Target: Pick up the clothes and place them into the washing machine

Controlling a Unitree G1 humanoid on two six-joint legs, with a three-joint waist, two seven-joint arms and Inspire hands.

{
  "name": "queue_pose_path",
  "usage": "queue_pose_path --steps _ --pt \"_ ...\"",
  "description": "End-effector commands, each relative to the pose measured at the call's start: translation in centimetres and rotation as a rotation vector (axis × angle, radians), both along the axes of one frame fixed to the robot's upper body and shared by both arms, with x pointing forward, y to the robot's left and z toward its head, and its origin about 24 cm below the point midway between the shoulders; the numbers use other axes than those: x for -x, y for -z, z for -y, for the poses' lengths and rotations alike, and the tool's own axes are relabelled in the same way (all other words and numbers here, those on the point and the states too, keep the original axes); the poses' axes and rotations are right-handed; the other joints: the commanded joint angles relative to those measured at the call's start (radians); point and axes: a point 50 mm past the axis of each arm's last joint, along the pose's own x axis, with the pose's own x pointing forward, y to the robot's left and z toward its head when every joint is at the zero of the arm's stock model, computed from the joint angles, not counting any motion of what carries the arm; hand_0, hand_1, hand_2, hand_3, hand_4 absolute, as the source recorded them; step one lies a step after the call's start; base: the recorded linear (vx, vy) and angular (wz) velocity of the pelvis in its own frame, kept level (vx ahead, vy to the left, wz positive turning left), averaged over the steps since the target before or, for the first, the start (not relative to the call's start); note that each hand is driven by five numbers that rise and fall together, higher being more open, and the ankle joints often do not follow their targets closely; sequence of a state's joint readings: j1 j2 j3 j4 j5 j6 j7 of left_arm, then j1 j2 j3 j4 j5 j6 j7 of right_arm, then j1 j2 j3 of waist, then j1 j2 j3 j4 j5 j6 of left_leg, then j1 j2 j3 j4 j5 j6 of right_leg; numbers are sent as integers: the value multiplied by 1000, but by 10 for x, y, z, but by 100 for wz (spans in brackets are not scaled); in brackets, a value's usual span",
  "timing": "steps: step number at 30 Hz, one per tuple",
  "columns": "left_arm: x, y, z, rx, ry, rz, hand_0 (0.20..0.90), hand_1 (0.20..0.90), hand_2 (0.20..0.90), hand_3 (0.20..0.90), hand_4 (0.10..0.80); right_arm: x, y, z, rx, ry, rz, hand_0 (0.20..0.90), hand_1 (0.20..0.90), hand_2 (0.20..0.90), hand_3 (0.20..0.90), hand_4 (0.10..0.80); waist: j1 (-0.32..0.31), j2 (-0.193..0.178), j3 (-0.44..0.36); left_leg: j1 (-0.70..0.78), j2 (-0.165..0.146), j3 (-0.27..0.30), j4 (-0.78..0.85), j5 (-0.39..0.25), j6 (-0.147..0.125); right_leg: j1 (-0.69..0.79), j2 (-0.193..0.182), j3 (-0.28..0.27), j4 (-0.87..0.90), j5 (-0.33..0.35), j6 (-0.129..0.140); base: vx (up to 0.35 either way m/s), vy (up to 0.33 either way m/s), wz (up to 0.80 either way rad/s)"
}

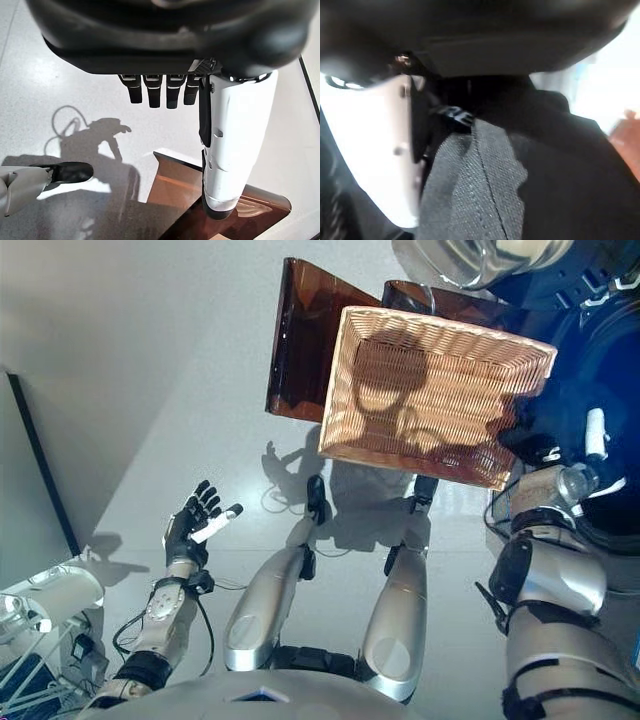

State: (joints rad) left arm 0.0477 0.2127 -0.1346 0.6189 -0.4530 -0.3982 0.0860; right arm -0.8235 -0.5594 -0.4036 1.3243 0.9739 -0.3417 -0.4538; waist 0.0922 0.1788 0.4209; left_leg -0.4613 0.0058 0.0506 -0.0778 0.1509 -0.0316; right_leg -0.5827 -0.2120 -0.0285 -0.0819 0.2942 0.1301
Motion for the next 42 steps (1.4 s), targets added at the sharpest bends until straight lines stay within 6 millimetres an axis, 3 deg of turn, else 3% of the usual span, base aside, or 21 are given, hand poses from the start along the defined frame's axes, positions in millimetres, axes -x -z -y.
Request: queue_pose_path --steps 1,6,11,23,31,34,42 --pt "20 4 -12 1 -44 -5 900 900 900 900 800 8 -18 12 24 158 219 200 200 200 200 300 12 54 -115 -53 16 -62 -9 -12 -85 -2 3 -13 50 -112 7 0 0 0" --pt "24 10 -1 50 -25 -22 900 900 900 900 800 3 -18 -2 -110 255 482 200 200 200 200 300 16 83 -124 -54 14 -58 -9 -15 -86 -4 2 -11 47 -118 7 0 0 0" --pt "27 12 4 63 -3 -28 900 900 900 900 800 9 -21 6 -115 306 528 200 200 200 200 300 18 96 -135 -52 15 -51 -9 -14 -89 -8 4 -5 53 -124 5 7 0 -1" --pt "33 18 -6 18 -13 -67 900 900 900 900 800 45 -106 65 76 504 693 200 200 200 200 300 17 131 -186 -40 19 -43 -9 -23 -98 -15 9 10 79 -146 2 37 -1 -4" --pt "36 19 -8 17 -19 -75 900 900 900 900 800 65 -175 73 232 596 857 200 200 200 200 300 2 122 -194 -41 31 -39 -9 -25 -101 -23 23 12 75 -146 0 18 -23 -4" --pt "36 19 -8 15 -19 -73 900 900 900 900 800 68 -181 73 246 619 865 200 200 200 200 300 -4 115 -193 -44 35 -39 -9 -25 -102 -28 29 12 75 -145 -1 0 0 0" --pt "35 16 -14 -5 -41 -57 900 900 900 900 800 65 -173 73 239 620 805 200 200 200 200 300 -3 105 -201 -49 40 -34 -9 -28 -100 -41 32 13 78 -145 -2 0 0 0"
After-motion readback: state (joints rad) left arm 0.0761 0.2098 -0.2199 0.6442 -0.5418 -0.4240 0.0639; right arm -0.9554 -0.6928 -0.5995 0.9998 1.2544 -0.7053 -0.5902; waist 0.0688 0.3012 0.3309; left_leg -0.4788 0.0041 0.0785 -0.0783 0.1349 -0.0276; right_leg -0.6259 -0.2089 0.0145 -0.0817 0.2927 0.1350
